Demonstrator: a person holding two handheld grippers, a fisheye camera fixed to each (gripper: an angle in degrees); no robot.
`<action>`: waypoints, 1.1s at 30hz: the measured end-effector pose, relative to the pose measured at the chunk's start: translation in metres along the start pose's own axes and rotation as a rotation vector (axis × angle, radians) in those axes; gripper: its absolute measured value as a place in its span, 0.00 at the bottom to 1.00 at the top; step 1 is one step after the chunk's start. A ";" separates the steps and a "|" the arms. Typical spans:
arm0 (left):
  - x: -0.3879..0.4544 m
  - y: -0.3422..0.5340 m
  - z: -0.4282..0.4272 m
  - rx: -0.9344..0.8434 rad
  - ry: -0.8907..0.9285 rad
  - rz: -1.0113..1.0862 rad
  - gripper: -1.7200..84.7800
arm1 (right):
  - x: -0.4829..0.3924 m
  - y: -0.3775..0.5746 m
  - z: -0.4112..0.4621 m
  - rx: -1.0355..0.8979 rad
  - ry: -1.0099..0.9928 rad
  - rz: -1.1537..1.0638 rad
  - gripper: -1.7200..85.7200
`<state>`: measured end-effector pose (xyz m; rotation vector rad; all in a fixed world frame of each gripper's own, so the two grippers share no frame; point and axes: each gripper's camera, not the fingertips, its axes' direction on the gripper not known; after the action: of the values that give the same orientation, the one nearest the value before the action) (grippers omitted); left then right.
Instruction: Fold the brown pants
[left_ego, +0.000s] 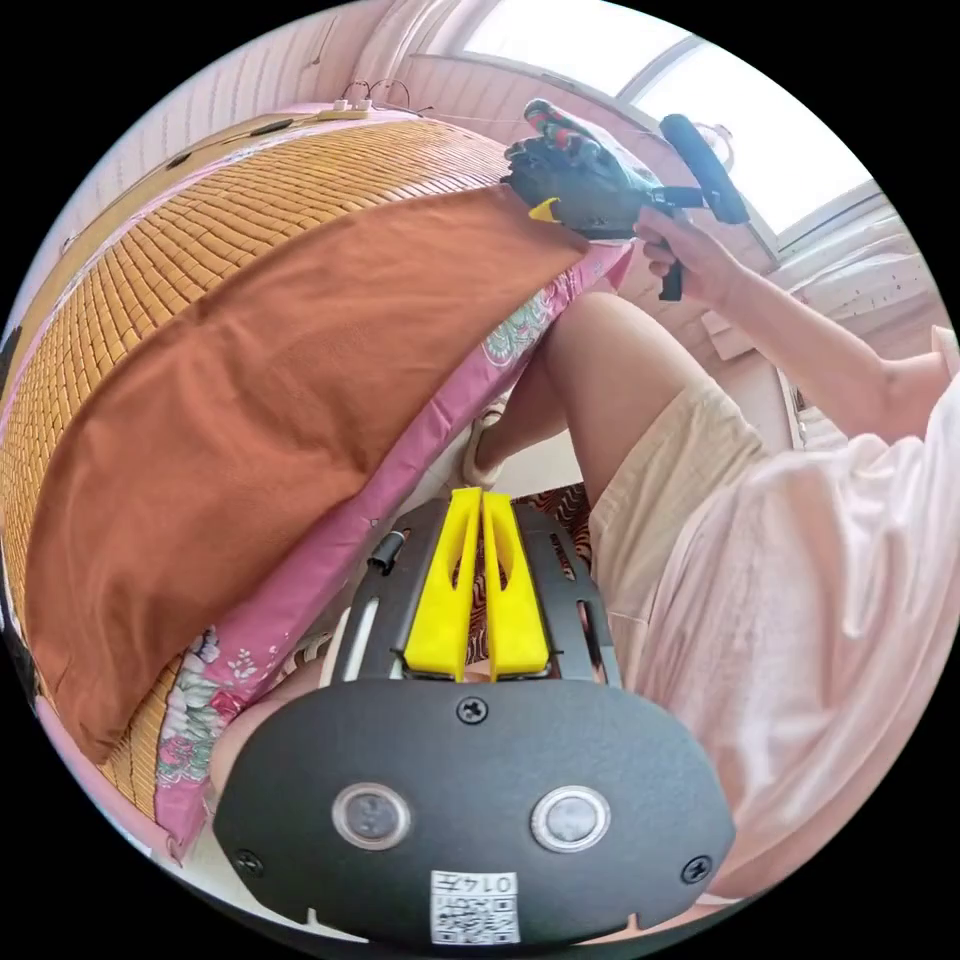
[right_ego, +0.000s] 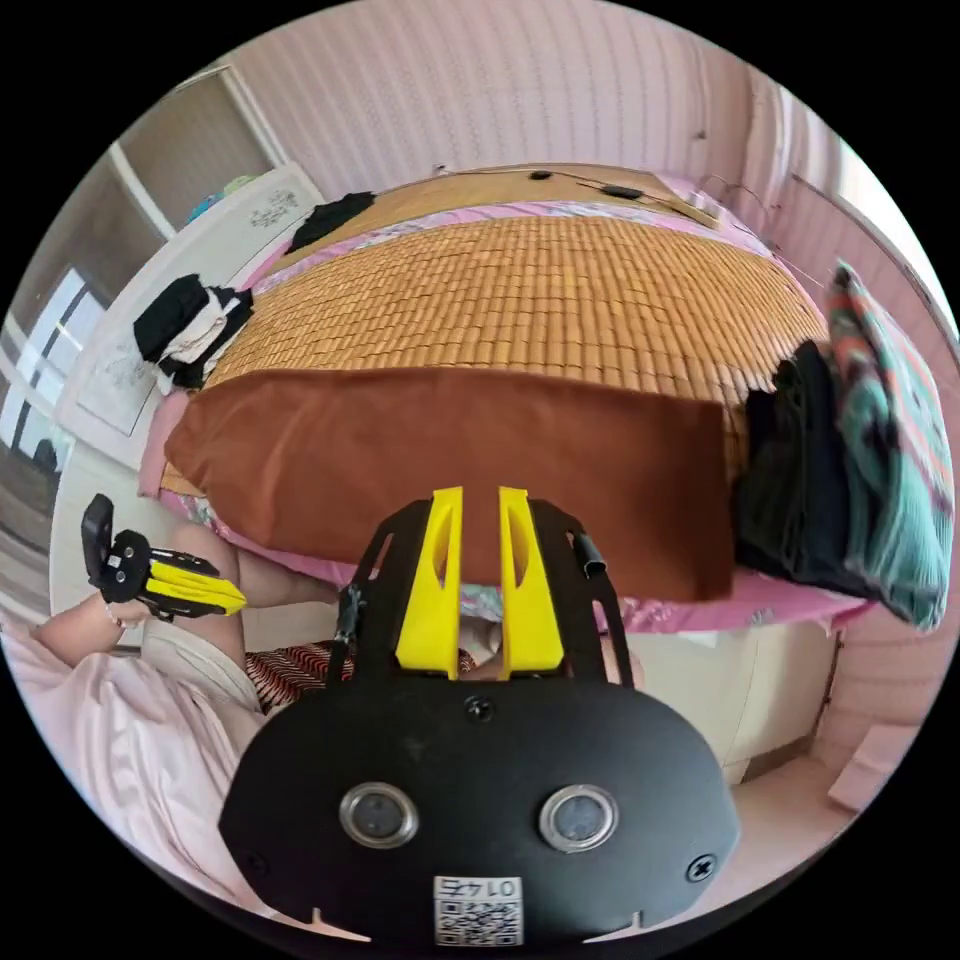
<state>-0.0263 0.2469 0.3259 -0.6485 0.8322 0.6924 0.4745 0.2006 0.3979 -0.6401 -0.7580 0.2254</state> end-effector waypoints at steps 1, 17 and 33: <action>-0.001 0.001 -0.002 0.013 0.009 -0.013 0.01 | 0.044 0.023 -0.016 0.000 0.036 0.114 0.14; -0.084 -0.019 -0.040 0.050 -0.122 -0.403 0.09 | 0.259 0.053 -0.139 0.051 -0.086 0.540 0.14; -0.119 0.005 -0.054 0.003 -0.316 -0.565 0.04 | 0.294 0.112 -0.298 0.522 -0.853 0.432 0.03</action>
<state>-0.1120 0.1758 0.3952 -0.7080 0.3283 0.2662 0.8969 0.2731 0.3328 -0.1728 -1.3046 1.1026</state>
